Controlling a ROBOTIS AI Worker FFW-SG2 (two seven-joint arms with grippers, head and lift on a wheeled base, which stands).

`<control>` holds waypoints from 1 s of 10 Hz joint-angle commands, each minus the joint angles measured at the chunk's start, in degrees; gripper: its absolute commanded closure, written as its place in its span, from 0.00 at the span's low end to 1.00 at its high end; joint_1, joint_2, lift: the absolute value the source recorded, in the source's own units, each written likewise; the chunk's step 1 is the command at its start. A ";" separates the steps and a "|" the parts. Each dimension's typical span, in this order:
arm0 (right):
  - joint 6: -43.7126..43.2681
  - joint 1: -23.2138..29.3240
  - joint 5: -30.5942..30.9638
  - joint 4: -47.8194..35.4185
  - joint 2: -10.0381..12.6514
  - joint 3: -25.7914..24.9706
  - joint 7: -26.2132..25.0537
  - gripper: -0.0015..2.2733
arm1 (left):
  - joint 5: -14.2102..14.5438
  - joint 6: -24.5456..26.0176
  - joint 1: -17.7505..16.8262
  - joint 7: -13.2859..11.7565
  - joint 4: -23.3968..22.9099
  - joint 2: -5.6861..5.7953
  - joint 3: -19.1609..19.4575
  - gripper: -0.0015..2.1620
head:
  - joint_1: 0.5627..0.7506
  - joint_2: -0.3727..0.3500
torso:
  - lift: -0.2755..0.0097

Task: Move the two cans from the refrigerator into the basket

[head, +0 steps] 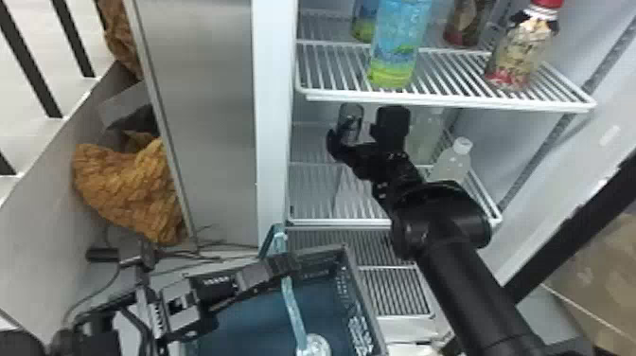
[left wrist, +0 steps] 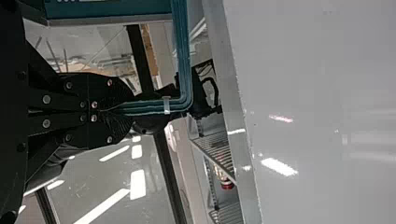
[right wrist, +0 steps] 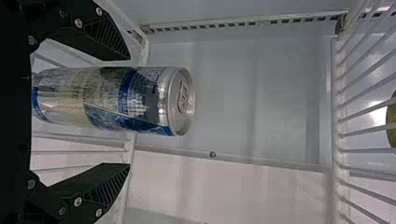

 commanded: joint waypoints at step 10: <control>2.08 0.80 1.77 -2.83 -0.70 1.99 -0.27 0.56 | 0.23 0.00 -0.23 0.08 0.28 0.18 -0.41 0.56 | 0.70 0.33 | 0.20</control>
